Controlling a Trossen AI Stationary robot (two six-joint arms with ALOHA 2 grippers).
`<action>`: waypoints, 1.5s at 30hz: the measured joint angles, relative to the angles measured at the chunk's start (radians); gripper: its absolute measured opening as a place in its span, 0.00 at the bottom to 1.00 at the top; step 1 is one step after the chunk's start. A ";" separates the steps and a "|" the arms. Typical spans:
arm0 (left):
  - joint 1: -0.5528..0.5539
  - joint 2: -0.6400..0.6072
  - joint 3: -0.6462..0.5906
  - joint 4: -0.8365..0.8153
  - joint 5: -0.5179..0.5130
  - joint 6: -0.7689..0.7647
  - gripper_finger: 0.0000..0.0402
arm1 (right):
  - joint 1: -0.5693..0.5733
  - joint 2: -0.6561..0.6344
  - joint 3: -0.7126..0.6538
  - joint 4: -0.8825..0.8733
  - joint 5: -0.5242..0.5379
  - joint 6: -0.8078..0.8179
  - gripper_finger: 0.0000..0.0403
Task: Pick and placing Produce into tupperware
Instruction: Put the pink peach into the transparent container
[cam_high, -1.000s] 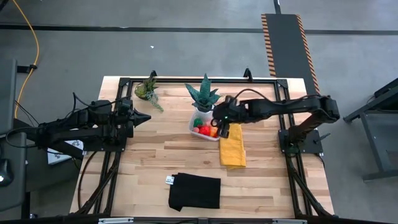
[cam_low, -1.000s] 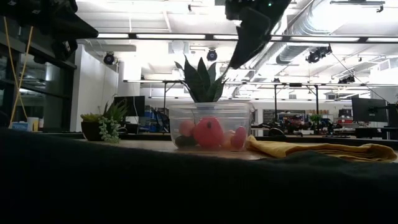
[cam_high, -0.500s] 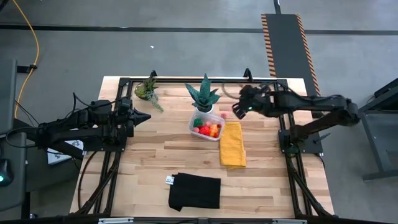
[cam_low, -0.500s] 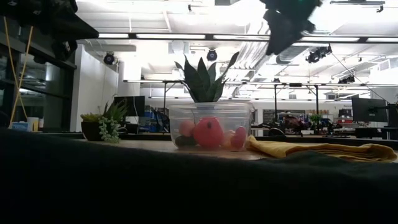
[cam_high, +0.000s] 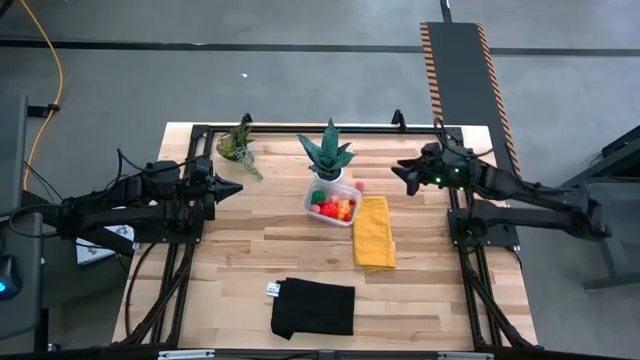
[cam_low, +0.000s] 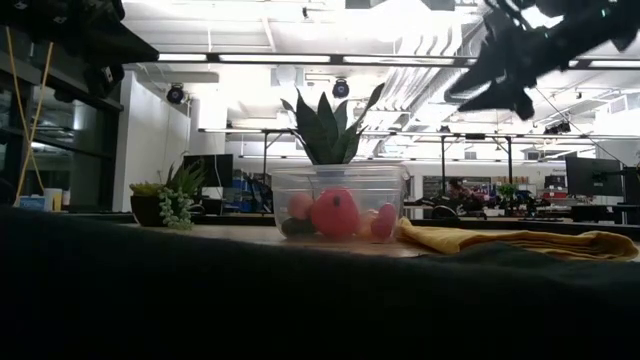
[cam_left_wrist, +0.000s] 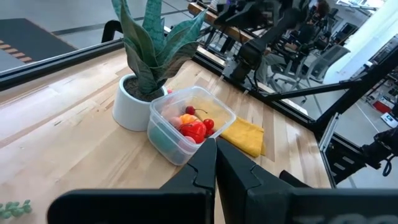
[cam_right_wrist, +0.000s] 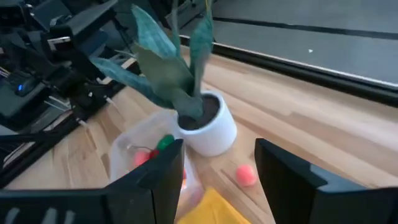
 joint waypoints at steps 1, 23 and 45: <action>0.000 0.000 0.000 0.000 0.000 -0.001 0.00 | -0.014 -0.014 -0.028 0.019 -0.015 -0.004 0.47; 0.000 0.000 0.000 -0.031 -0.026 -0.133 0.00 | -0.211 0.125 -0.383 0.522 -0.321 -0.178 0.47; 0.000 0.000 0.000 -0.099 -0.079 -0.167 0.00 | -0.301 0.497 -0.384 0.785 -0.387 -0.298 0.40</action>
